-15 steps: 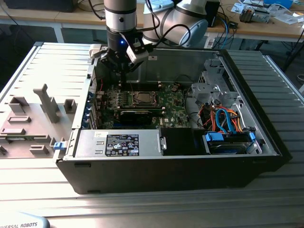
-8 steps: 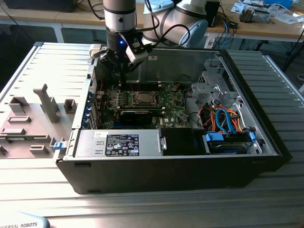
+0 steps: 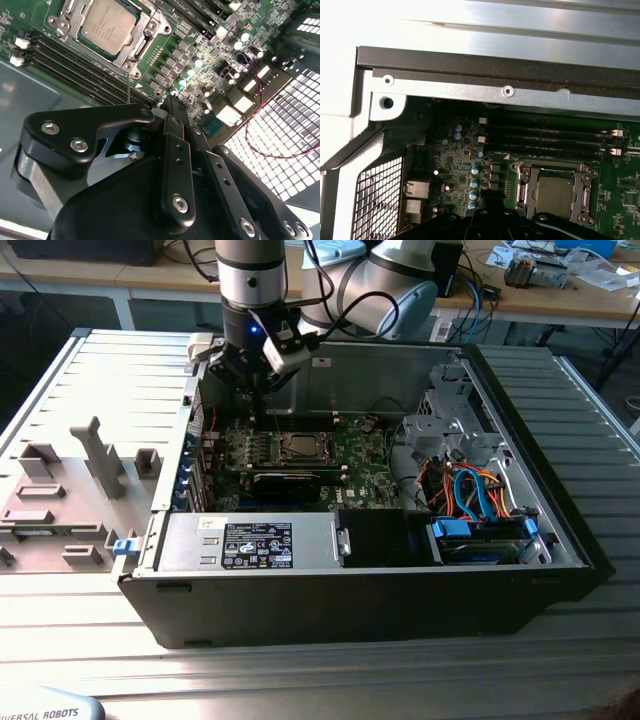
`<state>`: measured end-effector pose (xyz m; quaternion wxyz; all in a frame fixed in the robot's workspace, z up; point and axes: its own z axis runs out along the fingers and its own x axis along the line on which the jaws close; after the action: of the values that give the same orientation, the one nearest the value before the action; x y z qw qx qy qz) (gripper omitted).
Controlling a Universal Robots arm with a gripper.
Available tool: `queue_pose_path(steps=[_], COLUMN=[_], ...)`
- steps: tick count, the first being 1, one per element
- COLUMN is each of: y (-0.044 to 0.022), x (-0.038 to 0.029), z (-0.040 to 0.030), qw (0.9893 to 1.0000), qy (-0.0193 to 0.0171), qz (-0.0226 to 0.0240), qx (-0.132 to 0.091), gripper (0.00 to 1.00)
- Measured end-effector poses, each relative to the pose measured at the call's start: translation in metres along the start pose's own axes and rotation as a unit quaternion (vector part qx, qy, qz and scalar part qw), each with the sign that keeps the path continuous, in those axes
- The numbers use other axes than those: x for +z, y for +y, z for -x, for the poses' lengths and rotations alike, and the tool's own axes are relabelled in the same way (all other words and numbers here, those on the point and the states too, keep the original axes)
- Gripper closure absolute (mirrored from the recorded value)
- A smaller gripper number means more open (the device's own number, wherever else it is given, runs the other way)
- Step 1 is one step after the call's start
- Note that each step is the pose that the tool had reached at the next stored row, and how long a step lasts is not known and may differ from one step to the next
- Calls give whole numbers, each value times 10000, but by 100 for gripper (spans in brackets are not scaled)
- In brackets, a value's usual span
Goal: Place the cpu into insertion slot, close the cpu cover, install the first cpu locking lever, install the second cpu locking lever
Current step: 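Install the first cpu locking lever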
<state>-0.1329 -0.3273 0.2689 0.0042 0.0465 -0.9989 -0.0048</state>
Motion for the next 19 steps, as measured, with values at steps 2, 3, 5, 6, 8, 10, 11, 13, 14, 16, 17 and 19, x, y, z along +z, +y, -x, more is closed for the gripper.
queue_pose_path(steps=[2,3,5,6,8,10,11,13,14,16,17,19], y=[0,1,1,1,1,2,2,2,3,3,3,3], x=[1,1,2,2,2,3,3,5,5,6,6,7], z=[-3,-5,-8,-10,-13,-16,-19,-24,-26,-30,-32,-36], qw=[10000,10000,10000,10000,10000,10000,10000,10000,10000,10000,10000,10000], qy=[0,0,0,0,0,0,0,0,0,0,0,0], qz=[0,0,0,0,0,0,0,0,0,0,0,0], qx=[0,0,0,0,0,0,0,0,0,0,0,0], gripper=[89,89,89,89,89,89,89,89,89,89,89,89])
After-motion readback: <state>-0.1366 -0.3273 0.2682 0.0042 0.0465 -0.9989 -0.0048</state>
